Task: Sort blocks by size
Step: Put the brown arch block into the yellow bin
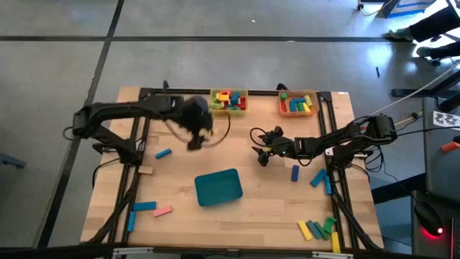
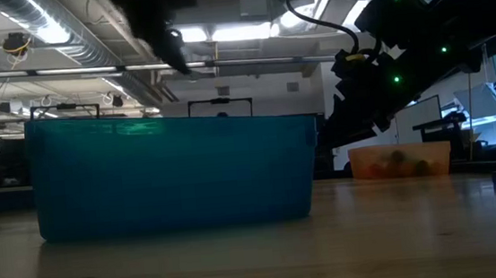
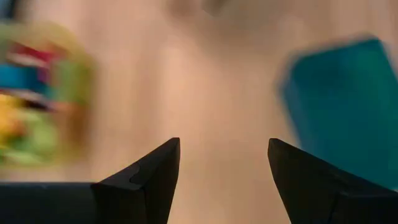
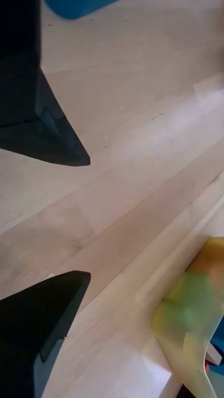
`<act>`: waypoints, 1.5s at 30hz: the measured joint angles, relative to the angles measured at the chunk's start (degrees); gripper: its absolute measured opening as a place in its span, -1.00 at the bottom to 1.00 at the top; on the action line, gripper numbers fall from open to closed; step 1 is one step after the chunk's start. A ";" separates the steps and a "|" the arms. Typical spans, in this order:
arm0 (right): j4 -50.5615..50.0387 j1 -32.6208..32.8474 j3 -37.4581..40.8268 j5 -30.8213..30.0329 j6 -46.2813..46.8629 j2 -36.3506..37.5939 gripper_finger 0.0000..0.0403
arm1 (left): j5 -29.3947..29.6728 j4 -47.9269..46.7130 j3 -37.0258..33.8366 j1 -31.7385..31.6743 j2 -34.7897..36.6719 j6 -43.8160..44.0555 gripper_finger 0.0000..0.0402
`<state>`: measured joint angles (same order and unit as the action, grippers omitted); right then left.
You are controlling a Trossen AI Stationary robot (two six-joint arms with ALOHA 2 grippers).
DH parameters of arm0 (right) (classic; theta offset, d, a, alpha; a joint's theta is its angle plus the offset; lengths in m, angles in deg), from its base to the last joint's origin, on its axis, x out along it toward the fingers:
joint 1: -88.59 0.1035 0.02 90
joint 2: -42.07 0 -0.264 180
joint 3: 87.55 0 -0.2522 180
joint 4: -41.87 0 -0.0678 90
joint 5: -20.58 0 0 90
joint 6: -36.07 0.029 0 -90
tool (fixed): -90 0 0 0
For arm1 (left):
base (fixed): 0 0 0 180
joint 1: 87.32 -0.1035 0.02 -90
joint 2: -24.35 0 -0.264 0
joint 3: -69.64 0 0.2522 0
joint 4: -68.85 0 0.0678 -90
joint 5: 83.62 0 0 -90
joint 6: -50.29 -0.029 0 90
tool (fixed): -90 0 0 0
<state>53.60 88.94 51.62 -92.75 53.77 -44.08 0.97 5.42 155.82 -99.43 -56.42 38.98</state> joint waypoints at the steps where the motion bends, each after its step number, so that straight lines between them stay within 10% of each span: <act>1: -0.02 -0.01 0.00 0.00 0.01 0.00 0.45 | 0.01 -2.30 0.00 2.12 0.22 1.97 0.12; 20: 0.03 -0.02 0.00 0.46 0.03 0.01 0.45 | 5.48 -20.36 -10.71 25.32 0.13 23.85 0.12; 45: 0.10 0.00 0.00 0.46 0.02 0.00 0.45 | 0.01 -19.59 -33.56 27.94 0.09 29.30 0.12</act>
<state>53.70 88.94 51.62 -92.29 53.80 -44.08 0.97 -14.17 122.26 -71.49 -56.34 68.28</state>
